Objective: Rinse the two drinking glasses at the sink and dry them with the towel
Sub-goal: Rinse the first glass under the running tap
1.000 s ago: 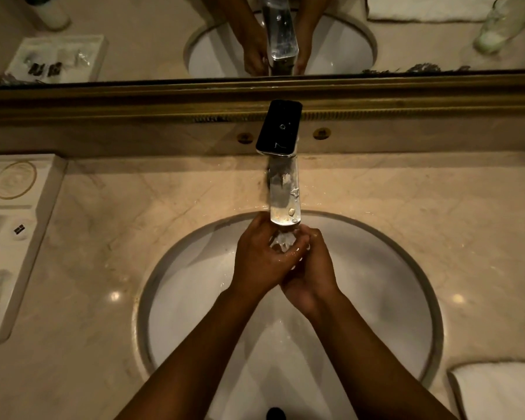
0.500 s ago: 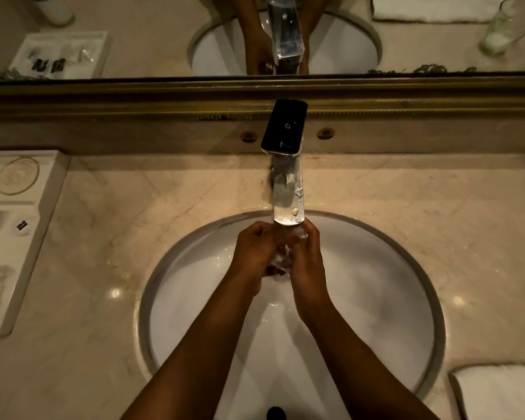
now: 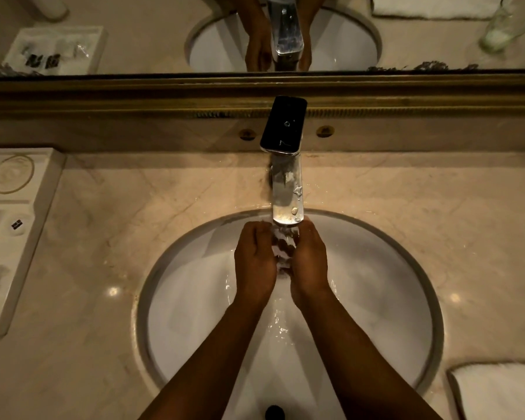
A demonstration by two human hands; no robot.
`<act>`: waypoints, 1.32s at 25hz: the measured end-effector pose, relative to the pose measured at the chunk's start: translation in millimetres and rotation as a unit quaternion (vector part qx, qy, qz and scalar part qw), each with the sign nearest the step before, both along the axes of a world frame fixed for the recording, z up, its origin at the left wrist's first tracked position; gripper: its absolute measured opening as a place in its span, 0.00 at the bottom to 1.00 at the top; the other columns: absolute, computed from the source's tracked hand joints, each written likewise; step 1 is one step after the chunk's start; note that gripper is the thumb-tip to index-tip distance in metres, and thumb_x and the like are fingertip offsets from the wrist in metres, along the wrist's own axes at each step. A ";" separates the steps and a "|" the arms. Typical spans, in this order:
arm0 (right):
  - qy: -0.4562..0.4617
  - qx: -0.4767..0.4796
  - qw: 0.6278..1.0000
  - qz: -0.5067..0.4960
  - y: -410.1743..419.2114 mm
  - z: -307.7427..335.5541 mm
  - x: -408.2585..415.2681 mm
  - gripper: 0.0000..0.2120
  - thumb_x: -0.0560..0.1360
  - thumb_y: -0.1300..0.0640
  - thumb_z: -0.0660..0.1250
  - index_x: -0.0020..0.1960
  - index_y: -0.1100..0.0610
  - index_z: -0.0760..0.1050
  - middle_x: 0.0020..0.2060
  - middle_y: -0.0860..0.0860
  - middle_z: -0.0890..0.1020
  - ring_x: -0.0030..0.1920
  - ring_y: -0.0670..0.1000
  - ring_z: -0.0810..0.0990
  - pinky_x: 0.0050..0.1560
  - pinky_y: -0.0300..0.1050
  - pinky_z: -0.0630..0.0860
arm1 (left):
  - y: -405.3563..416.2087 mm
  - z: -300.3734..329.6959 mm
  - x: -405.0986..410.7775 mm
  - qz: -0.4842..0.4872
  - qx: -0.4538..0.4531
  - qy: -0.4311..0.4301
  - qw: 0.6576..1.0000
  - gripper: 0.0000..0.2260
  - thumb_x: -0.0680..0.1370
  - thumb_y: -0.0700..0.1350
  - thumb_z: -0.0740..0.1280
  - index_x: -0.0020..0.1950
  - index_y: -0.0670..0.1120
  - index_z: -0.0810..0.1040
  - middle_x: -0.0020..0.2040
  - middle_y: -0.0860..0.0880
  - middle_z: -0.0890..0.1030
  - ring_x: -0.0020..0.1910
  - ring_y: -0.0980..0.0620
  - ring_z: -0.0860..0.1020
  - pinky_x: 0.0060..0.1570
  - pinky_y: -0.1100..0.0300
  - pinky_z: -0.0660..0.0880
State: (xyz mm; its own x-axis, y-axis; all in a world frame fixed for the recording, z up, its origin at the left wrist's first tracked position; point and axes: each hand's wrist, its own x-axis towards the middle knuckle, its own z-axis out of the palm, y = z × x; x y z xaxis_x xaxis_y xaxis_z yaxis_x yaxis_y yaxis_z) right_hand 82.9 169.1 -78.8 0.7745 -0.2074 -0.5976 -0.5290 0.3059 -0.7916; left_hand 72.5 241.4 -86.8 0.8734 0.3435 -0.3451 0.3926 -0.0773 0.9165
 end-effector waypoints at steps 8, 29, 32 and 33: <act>0.023 0.044 0.986 0.159 -14.8 4.7 3.3 0.10 0.78 0.45 0.66 0.59 0.40 0.76 0.56 0.49 0.84 0.56 0.53 0.83 0.58 0.55 0.80 | 6.8 -6.9 1.1 -0.043 0.065 -0.055 0.995 0.06 0.83 0.45 0.63 0.54 0.54 0.79 0.51 0.53 0.83 0.51 0.56 0.82 0.53 0.58 0.81; 0.124 0.119 0.978 0.121 -14.3 4.2 7.1 0.16 0.79 0.41 0.62 0.59 0.49 0.79 0.53 0.54 0.86 0.56 0.59 0.83 0.56 0.55 0.80 | 16.1 -9.3 3.1 -0.082 0.175 -0.105 0.976 0.05 0.82 0.43 0.64 0.53 0.47 0.79 0.49 0.52 0.82 0.48 0.58 0.80 0.48 0.65 0.76; 0.011 0.021 0.995 0.099 0.3 -1.7 1.8 0.10 0.78 0.45 0.65 0.59 0.38 0.74 0.61 0.53 0.80 0.57 0.56 0.82 0.50 0.54 0.83 | 12.2 -3.3 15.0 -0.004 0.000 0.056 0.998 0.09 0.83 0.45 0.63 0.52 0.48 0.83 0.48 0.47 0.86 0.47 0.47 0.84 0.39 0.58 0.80; -0.030 -0.028 0.993 0.112 1.2 -2.7 -0.7 0.11 0.77 0.48 0.68 0.57 0.36 0.72 0.62 0.51 0.78 0.57 0.53 0.81 0.52 0.54 0.83 | 15.1 -1.6 22.0 0.006 -0.056 0.136 0.989 0.10 0.82 0.45 0.62 0.52 0.47 0.83 0.47 0.45 0.86 0.44 0.44 0.85 0.33 0.57 0.79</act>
State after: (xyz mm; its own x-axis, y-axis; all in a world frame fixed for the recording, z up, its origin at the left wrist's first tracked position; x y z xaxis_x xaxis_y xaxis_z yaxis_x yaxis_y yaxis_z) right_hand 82.2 170.3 -81.5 0.8387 -0.0568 -0.5417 -0.5304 0.1409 -0.8360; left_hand 94.5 256.5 -88.4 0.7388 0.2996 -0.6036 0.6265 0.0244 0.7790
